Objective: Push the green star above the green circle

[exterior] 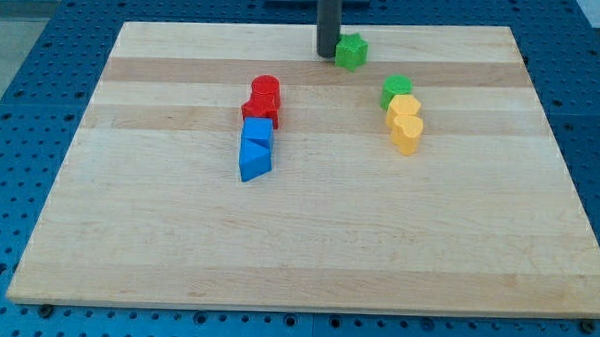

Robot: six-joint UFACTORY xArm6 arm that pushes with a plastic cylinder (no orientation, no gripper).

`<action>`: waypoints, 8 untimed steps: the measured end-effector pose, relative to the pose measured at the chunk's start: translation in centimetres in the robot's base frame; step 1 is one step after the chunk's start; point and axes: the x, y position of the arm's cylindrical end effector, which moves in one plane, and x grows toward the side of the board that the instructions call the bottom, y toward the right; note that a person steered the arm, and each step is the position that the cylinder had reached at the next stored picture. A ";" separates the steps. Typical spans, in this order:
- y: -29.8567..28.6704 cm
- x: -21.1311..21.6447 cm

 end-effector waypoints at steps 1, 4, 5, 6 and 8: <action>2.1 -0.1; 6.8 -3.2; 8.5 -3.0; 8.3 -1.8; 4.6 -1.8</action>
